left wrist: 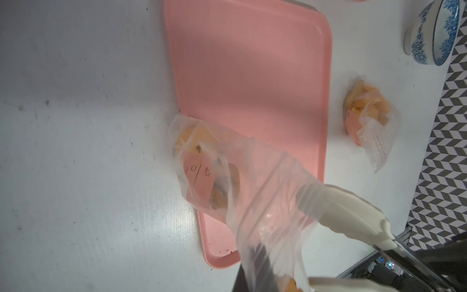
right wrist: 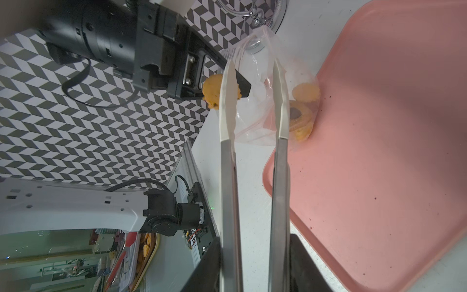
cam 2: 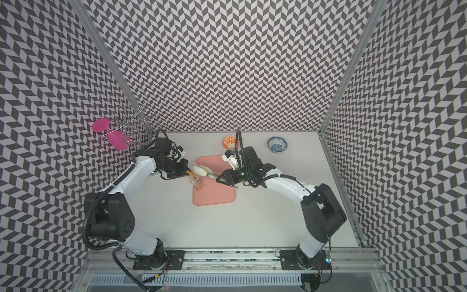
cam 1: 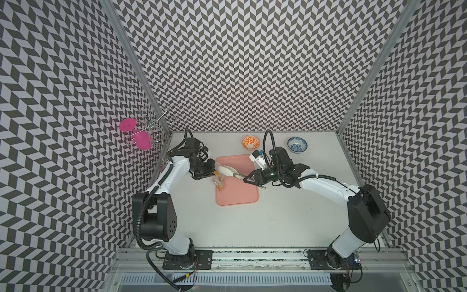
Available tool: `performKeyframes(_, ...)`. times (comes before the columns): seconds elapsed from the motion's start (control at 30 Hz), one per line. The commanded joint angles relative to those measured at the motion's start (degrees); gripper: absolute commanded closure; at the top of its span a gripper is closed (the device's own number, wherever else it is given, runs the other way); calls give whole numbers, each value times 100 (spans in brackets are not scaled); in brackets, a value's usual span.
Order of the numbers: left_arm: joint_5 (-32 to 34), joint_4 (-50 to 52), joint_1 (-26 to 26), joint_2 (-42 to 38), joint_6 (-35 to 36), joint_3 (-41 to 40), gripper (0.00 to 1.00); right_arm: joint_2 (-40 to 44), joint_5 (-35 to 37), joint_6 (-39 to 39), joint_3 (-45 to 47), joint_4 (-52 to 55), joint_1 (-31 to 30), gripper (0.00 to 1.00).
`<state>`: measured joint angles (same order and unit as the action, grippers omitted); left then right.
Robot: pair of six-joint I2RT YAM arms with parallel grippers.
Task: Put the cookies into a resealable bag to prevent moisture
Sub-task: Place the cookie in the ziploc bag.
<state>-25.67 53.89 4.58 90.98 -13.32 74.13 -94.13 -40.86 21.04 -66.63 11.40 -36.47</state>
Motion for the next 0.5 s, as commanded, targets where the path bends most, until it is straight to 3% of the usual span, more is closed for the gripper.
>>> performKeyframes(0.0,745,324,125,46,27,309,100,366,85,-95,-168,-195,74,62)
performKeyframes(0.1,1157,488,236,177,40,500,100,377,75,-118,-174,-173,78,62)
performKeyframes(0.47,97,157,121,11,22,416,100,601,191,-217,-214,44,332,63)
